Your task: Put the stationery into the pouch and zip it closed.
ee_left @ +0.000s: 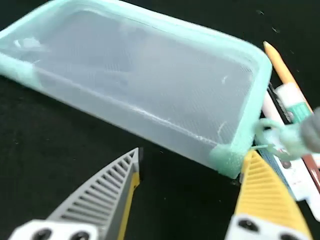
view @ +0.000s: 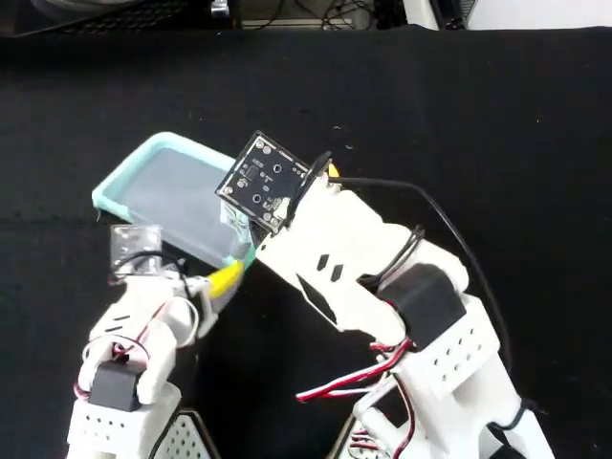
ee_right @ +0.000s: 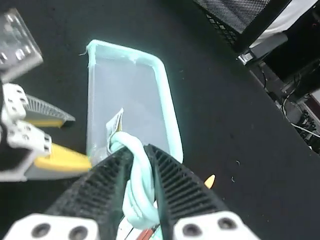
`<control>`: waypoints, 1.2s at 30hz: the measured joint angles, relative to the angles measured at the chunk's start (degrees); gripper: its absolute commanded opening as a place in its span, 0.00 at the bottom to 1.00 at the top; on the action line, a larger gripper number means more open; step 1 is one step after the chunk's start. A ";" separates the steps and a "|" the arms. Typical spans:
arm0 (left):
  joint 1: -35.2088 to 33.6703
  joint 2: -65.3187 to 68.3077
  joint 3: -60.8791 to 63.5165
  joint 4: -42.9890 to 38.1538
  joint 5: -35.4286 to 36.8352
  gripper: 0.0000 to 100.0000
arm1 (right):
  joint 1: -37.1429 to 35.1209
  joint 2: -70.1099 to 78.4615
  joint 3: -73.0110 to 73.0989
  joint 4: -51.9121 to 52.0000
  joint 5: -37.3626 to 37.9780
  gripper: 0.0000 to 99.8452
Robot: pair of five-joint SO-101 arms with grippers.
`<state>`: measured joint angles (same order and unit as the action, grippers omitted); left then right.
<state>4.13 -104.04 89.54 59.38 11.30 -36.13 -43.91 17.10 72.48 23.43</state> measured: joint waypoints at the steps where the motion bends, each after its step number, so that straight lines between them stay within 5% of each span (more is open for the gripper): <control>1: -0.62 0.00 0.00 0.00 0.00 0.32 | 0.00 0.00 0.00 0.00 0.00 0.01; 36: -0.97 0.00 4.40 -0.09 0.09 0.32 | 0.00 0.18 0.00 0.44 0.00 0.01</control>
<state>3.16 -104.04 93.93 59.30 11.38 -36.13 -43.74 17.10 72.92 23.43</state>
